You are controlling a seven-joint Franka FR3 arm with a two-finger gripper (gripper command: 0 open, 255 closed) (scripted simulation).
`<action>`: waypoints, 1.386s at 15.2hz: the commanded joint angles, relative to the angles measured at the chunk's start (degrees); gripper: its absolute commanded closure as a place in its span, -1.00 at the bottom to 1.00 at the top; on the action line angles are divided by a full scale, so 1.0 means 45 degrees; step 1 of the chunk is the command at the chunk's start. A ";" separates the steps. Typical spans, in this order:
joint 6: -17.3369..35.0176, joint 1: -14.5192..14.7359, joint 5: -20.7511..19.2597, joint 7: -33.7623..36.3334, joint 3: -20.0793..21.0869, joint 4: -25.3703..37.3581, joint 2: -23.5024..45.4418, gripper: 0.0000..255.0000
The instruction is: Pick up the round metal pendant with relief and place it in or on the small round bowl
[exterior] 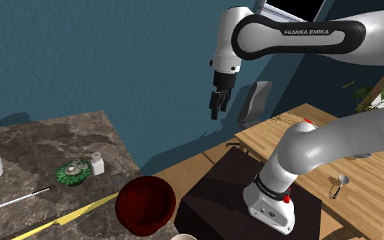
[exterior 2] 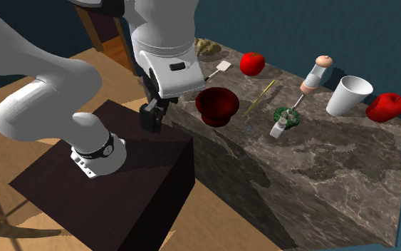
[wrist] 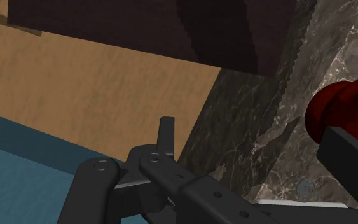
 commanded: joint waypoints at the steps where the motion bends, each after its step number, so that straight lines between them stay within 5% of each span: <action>1: 0.0938 0.0201 0.0396 0.0511 0.0548 -0.0231 0.0491 -1.00; 12: 0.5752 0.0602 0.1049 0.3028 0.3192 0.0089 0.4650 -1.00; 17: 0.7704 0.0503 0.0176 0.4644 0.4267 0.0978 0.7179 -1.00; 21: 0.8948 0.0563 -0.1329 0.6352 0.4781 0.2011 0.9406 -1.00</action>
